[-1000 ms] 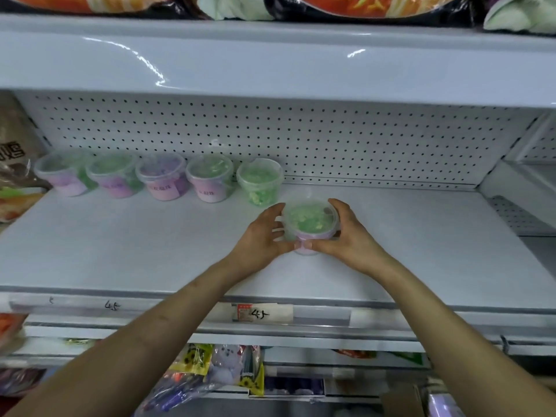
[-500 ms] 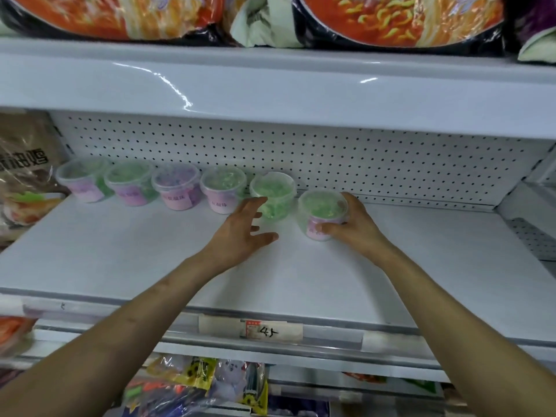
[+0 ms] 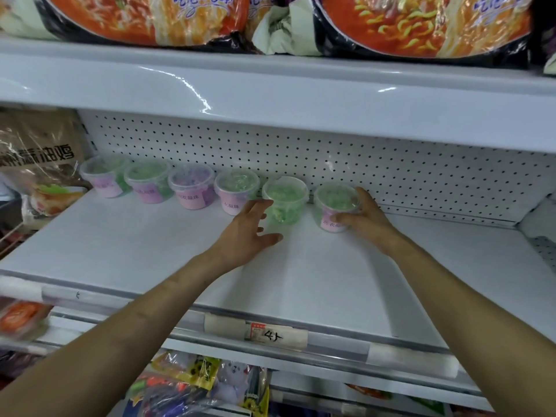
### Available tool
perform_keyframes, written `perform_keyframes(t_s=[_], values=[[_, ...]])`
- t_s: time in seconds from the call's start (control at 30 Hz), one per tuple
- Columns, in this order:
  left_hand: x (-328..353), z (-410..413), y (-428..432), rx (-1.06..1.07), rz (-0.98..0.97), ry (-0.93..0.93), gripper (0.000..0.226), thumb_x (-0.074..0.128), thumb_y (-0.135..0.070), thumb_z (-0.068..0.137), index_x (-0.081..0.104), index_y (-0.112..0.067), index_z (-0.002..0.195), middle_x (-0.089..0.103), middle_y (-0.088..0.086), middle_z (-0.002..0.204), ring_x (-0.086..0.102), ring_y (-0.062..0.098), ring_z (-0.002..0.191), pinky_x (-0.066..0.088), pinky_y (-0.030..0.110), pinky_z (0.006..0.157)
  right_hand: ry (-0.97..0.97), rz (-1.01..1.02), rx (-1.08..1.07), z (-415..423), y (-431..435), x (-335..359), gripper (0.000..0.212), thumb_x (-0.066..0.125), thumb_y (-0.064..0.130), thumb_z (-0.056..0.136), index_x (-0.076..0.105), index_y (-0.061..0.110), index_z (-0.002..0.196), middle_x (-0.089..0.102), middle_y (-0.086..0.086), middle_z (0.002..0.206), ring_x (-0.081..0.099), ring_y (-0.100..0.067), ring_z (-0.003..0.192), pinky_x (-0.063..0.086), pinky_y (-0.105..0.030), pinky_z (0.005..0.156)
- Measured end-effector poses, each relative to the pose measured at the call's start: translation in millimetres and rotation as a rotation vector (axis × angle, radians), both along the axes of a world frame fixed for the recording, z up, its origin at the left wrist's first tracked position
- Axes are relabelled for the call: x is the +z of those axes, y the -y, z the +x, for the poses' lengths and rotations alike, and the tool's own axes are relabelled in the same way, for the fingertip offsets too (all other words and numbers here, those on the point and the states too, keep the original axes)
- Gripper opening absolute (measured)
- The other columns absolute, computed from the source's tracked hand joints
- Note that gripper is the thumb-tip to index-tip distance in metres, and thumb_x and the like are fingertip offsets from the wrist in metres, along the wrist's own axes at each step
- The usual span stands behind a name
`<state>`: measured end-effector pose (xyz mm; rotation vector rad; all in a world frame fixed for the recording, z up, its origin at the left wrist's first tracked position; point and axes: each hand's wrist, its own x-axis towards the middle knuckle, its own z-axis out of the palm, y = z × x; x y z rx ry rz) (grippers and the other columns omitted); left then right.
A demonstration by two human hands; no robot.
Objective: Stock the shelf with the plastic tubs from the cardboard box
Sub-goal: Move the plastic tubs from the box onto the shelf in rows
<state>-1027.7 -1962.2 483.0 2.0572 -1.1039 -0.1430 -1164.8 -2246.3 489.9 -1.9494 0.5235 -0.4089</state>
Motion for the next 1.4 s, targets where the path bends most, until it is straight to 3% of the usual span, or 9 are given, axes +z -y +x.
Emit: perform_keyframes(t_s=[0.27,0.4,0.57,0.73,0.87,1.0,1.1,1.3,1.4], values=[[0.7,6.0,5.6,0.037,0.046,0.103,0.074,0.077,-0.033,0.092,0.042,-0.013,0.154,0.045,0.005,0.150,0.055,0.023,0.127,0.053,0.036,0.100,0.017,0.001,0.013,-2.0,0.4,-4.1,0.078,0.091,0.030,0.066,0.056,0.031,0.135,0.059,0.005,0.134,0.059,-0.010,0.119,0.048,-0.023,0.084],[11.8,13.6,29.5,0.127,0.077,0.235,0.061,0.074,-0.029,0.093,0.052,-0.010,0.147,0.052,0.011,0.147,0.047,0.036,0.133,0.041,0.044,0.111,0.014,-0.050,-0.014,-2.2,0.0,-6.7,0.069,0.091,0.028,0.075,0.056,0.024,0.134,0.051,0.019,0.122,0.053,0.008,0.106,0.044,-0.008,0.077],[21.5,27.4,71.4,0.154,0.214,0.351,0.056,0.069,-0.040,0.095,0.057,-0.018,0.144,0.054,0.007,0.148,0.045,0.037,0.137,0.036,0.047,0.114,-0.017,-0.126,-0.045,-3.7,1.6,-4.4,0.074,0.086,0.053,0.066,0.059,0.032,0.132,0.052,-0.004,0.135,0.057,-0.020,0.122,0.053,-0.038,0.100],[18.5,32.3,82.4,0.136,0.314,0.453,0.052,0.065,-0.052,0.095,0.060,-0.027,0.140,0.055,0.003,0.148,0.045,0.036,0.137,0.036,0.048,0.113,-0.036,-0.157,-0.066,-0.8,3.5,-6.1,0.084,0.088,0.067,0.060,0.058,0.036,0.132,0.055,-0.003,0.135,0.060,-0.019,0.121,0.055,-0.047,0.103],[18.2,40.6,74.9,0.068,0.320,0.470,0.047,0.064,-0.047,0.097,0.062,-0.027,0.139,0.057,0.002,0.145,0.048,0.035,0.134,0.037,0.049,0.112,-0.038,-0.165,-0.068,-0.8,-7.4,3.0,0.071,0.086,0.049,0.072,0.059,0.025,0.133,0.055,-0.003,0.132,0.059,-0.018,0.119,0.054,-0.042,0.101],[25.4,56.9,63.0,-0.082,0.311,0.411,0.044,0.071,-0.038,0.095,0.066,-0.024,0.137,0.060,0.003,0.144,0.054,0.031,0.133,0.037,0.048,0.116,-0.004,-0.181,-0.045,-2.7,-9.6,7.3,0.057,0.086,0.026,0.082,0.062,0.016,0.133,0.064,0.005,0.120,0.062,-0.002,0.106,0.049,-0.024,0.084],[33.5,67.6,56.7,-0.159,0.289,0.336,0.043,0.078,-0.028,0.091,0.070,-0.020,0.132,0.063,0.003,0.142,0.058,0.025,0.130,0.039,0.034,0.113,-0.009,-0.182,-0.034,-3.8,-7.5,8.6,0.050,0.083,0.019,0.087,0.061,0.016,0.132,0.060,0.017,0.111,0.057,0.008,0.100,0.046,-0.015,0.077],[35.6,55.4,78.4,-0.114,0.369,0.419,0.063,0.075,-0.054,0.087,0.062,-0.020,0.138,0.060,0.006,0.135,0.056,0.032,0.119,0.044,0.043,0.105,0.000,-0.185,-0.011,-5.0,-10.3,12.2,0.050,0.085,0.018,0.085,0.064,0.016,0.130,0.069,0.008,0.115,0.065,0.000,0.105,0.050,-0.019,0.081],[32.0,48.8,83.7,-0.096,0.353,0.461,0.055,0.071,-0.047,0.093,0.060,-0.020,0.140,0.059,0.006,0.138,0.055,0.032,0.121,0.044,0.043,0.105,0.007,-0.175,-0.005,-5.8,-9.3,11.0,0.053,0.086,0.020,0.083,0.065,0.016,0.132,0.072,0.003,0.122,0.068,-0.009,0.111,0.054,-0.028,0.090]])
